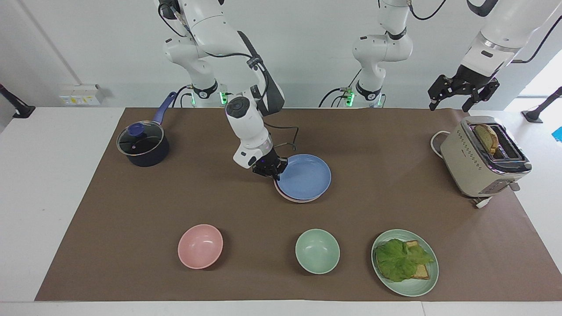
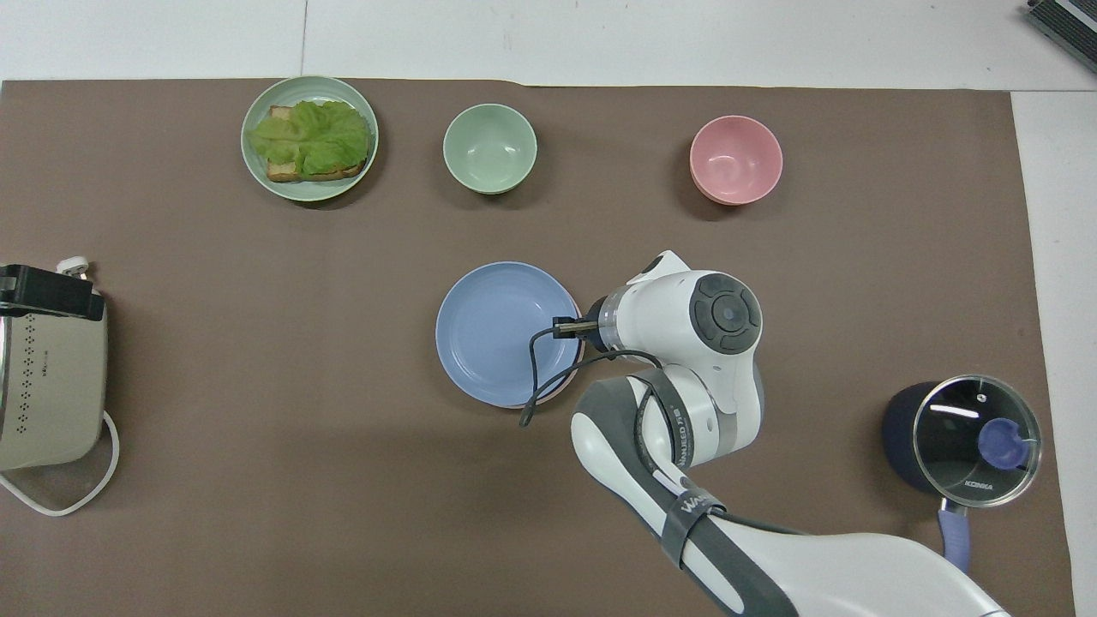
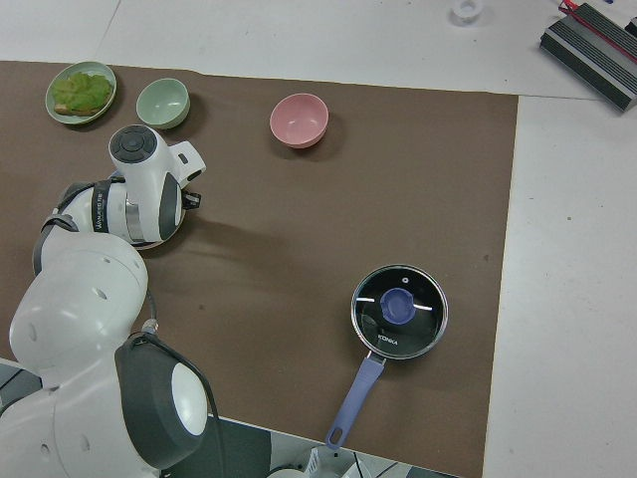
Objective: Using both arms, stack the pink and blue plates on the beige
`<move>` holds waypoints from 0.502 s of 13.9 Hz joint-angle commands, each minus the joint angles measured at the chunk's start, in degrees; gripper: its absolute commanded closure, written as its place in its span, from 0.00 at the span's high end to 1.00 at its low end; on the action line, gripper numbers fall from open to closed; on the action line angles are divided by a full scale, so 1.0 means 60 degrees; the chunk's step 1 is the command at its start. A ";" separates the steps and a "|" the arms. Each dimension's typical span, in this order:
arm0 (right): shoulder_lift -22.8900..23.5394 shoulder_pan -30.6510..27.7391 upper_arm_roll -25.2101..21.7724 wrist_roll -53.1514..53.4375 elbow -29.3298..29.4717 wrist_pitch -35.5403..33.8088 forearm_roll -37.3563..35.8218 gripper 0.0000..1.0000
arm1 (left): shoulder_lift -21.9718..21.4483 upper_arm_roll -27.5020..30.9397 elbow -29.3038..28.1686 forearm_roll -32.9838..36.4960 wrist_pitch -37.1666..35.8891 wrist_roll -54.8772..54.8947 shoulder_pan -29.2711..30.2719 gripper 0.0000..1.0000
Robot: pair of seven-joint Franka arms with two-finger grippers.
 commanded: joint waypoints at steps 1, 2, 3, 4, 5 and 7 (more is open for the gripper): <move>-0.0007 0.0046 -0.0021 0.0225 0.0069 -0.0304 0.0282 0.06 | -0.0138 -0.0041 -0.0128 -0.0028 0.0026 0.0008 0.0106 1.00; -0.0022 0.0046 -0.0036 0.0269 0.0098 -0.0451 0.0268 0.13 | -0.0138 -0.0055 -0.0128 -0.0028 0.0011 0.0008 0.0106 1.00; -0.0051 0.0031 -0.0050 0.0284 0.0098 -0.0510 0.0267 0.32 | -0.0138 -0.0041 -0.0128 -0.0028 0.0011 0.0022 0.0106 1.00; -0.0138 -0.0042 -0.0051 0.0284 0.0113 -0.0525 0.0253 0.71 | -0.0138 -0.0041 -0.0128 -0.0028 0.0011 0.0008 0.0106 1.00; -0.0197 -0.0057 -0.0094 0.0269 0.0156 -0.0540 0.0238 0.74 | -0.0138 -0.0055 -0.0128 -0.0028 0.0026 0.0022 0.0092 1.00; -0.0533 -0.0173 -0.0153 0.0284 0.0186 -0.0685 0.0165 0.81 | -0.0138 -0.0055 -0.0128 -0.0028 0.0026 0.0022 0.0106 1.00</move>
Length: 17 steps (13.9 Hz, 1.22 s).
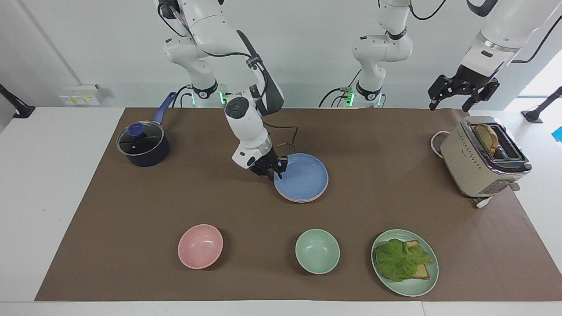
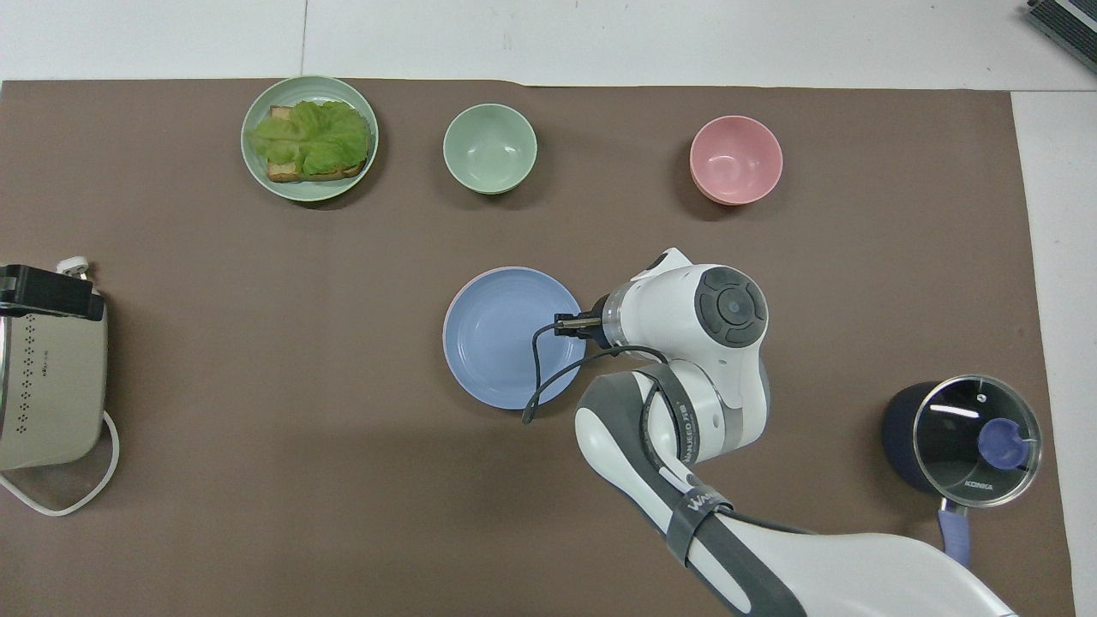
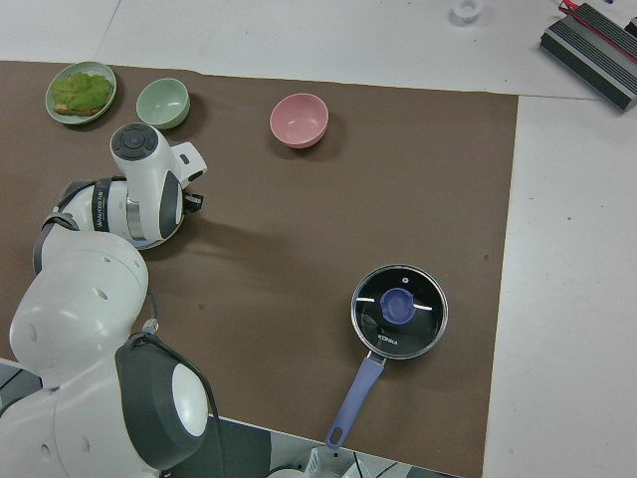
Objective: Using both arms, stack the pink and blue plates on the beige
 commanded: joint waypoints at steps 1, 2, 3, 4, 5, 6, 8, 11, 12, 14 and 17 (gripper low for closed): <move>-0.0653 -0.0340 -0.0046 0.0139 0.0071 -0.0598 0.0101 0.91 | -0.0138 -0.0055 -0.0128 -0.0028 0.0012 0.0008 0.0106 1.00; -0.0945 -0.0589 -0.0061 0.0139 0.0100 -0.0804 0.0086 1.00 | -0.0138 -0.0040 -0.0128 -0.0028 0.0026 0.0008 0.0106 1.00; -0.1253 -0.0867 -0.0061 0.0110 0.0086 -0.0980 0.0071 1.00 | -0.0138 -0.0040 -0.0128 -0.0028 0.0026 0.0008 0.0092 1.00; -0.1546 -0.1261 -0.0061 0.0125 0.0086 -0.1300 0.0056 1.00 | -0.0138 -0.0055 -0.0128 -0.0028 0.0012 0.0022 0.0106 1.00; -0.1824 -0.1729 -0.0061 0.0038 0.0086 -0.1695 -0.0060 1.00 | -0.0138 -0.0055 -0.0128 -0.0028 0.0026 0.0008 0.0106 1.00; -0.2030 -0.2241 -0.0061 0.0008 0.0100 -0.2033 -0.0409 1.00 | -0.0138 -0.0055 -0.0128 -0.0028 0.0012 0.0022 0.0106 1.00; -0.2572 -0.2874 -0.0032 -0.0080 0.0100 -0.2619 -0.1579 1.00 | -0.0138 -0.0040 -0.0128 -0.0028 0.0012 0.0008 0.0106 1.00; -0.3436 -0.3825 -0.0061 -0.0240 0.0289 -0.3935 -0.2081 1.00 | -0.0138 -0.0040 -0.0128 -0.0028 0.0026 0.0022 0.0106 1.00; -0.3555 -0.4090 -0.0061 -0.0299 0.0653 -0.4738 -0.2300 1.00 | -0.0138 -0.0055 -0.0128 -0.0028 0.0012 0.0008 0.0092 1.00; -0.3454 -0.4558 -0.0046 -0.0300 0.2041 -0.6699 -0.2783 1.00 | -0.0138 -0.0055 -0.0128 -0.0013 0.0012 0.0022 0.0106 1.00; -0.3307 -0.4970 -0.0046 -0.0474 0.3393 -0.8243 -0.3064 1.00 | -0.0138 -0.0055 -0.0128 -0.0028 0.0026 0.0022 0.0106 1.00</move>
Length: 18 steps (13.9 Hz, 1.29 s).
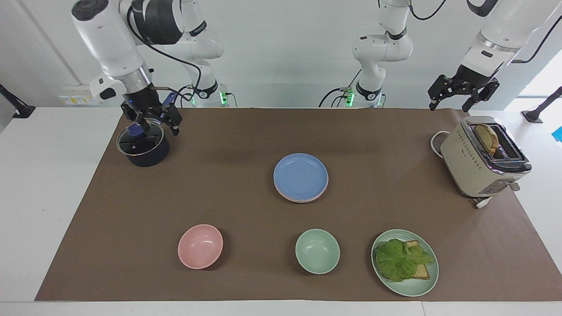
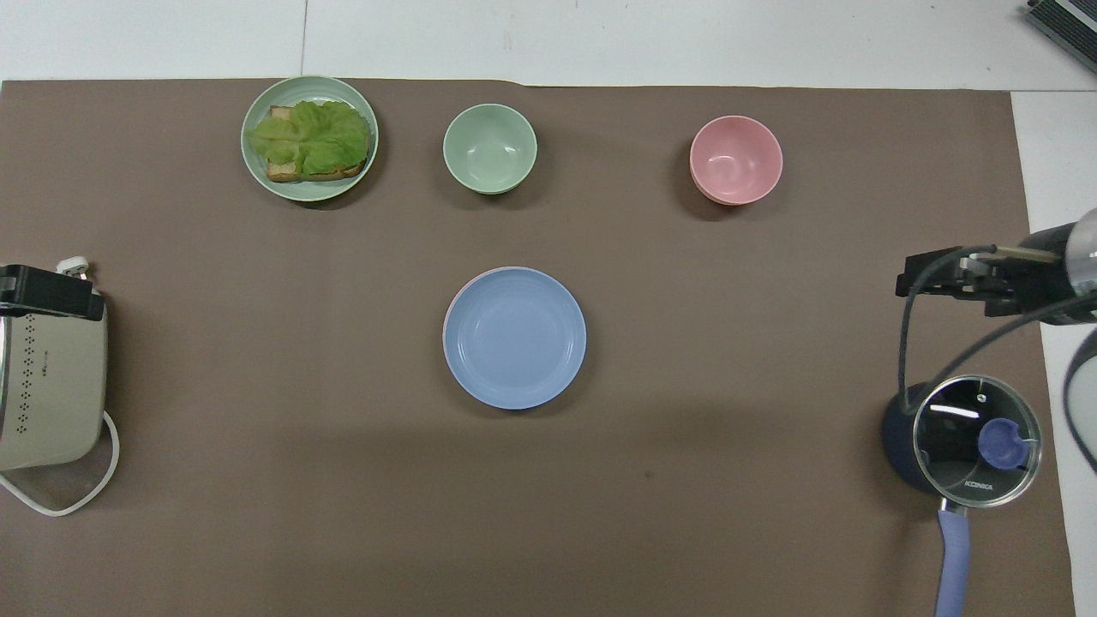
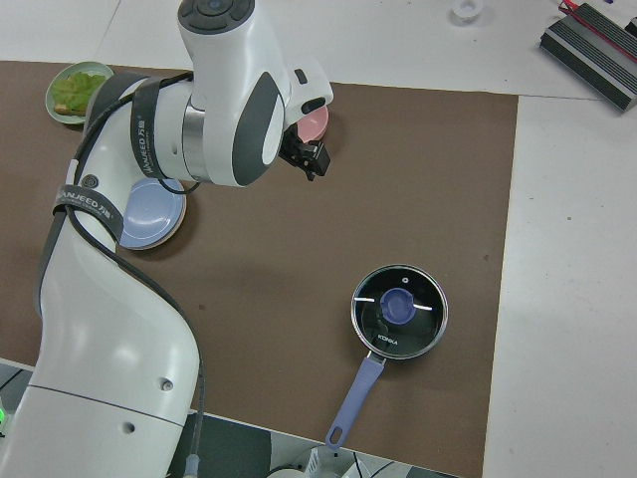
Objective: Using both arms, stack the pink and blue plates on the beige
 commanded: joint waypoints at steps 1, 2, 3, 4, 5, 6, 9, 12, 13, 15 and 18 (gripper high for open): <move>0.0424 -0.0304 0.0142 -0.0266 0.1280 -0.1138 -0.0395 1.00 | -0.0138 -0.0040 -0.0128 -0.0028 0.0026 0.0008 0.0106 1.00; 0.0657 -0.0290 0.0156 -0.0295 0.1690 -0.1606 -0.0701 1.00 | -0.0138 -0.0055 -0.0128 -0.0028 0.0026 0.0008 0.0106 1.00; 0.0848 -0.0261 0.0171 -0.0310 0.2158 -0.2133 -0.0849 1.00 | -0.0138 -0.0055 -0.0128 -0.0028 0.0012 0.0008 0.0106 1.00; 0.0980 -0.0261 0.0185 -0.0310 0.2569 -0.2384 -0.0909 1.00 | -0.0138 -0.0040 -0.0128 -0.0028 0.0026 0.0022 0.0106 1.00; 0.0996 -0.0217 0.0185 -0.0310 0.2660 -0.2416 -0.0895 1.00 | -0.0138 -0.0055 -0.0128 -0.0028 0.0012 0.0008 0.0092 1.00; 0.0982 -0.0188 0.0185 -0.0310 0.2646 -0.2358 -0.0808 1.00 | -0.0138 -0.0040 -0.0128 -0.0028 0.0011 0.0022 0.0106 1.00; 0.0675 -0.0129 0.0229 -0.0339 0.2136 -0.2343 -0.0690 1.00 | -0.0138 -0.0055 -0.0128 -0.0028 0.0026 0.0022 0.0106 1.00; 0.0571 -0.0129 0.0259 -0.0354 0.1958 -0.2299 -0.0675 1.00 | -0.0138 -0.0040 -0.0128 -0.0028 0.0026 0.0022 0.0106 1.00; 0.0571 -0.0129 0.0244 -0.0354 0.1943 -0.2314 -0.0675 1.00 | -0.0138 -0.0055 -0.0128 -0.0028 0.0026 0.0008 0.0106 1.00; 0.0513 -0.0114 0.0259 -0.0354 0.1855 -0.2299 -0.0690 1.00 | -0.0138 -0.0055 -0.0128 -0.0028 0.0026 0.0022 0.0106 1.00; 0.0498 -0.0114 0.0259 -0.0354 0.1811 -0.2226 -0.0690 1.00 | -0.0138 -0.0055 -0.0128 -0.0028 0.0011 0.0022 0.0106 1.00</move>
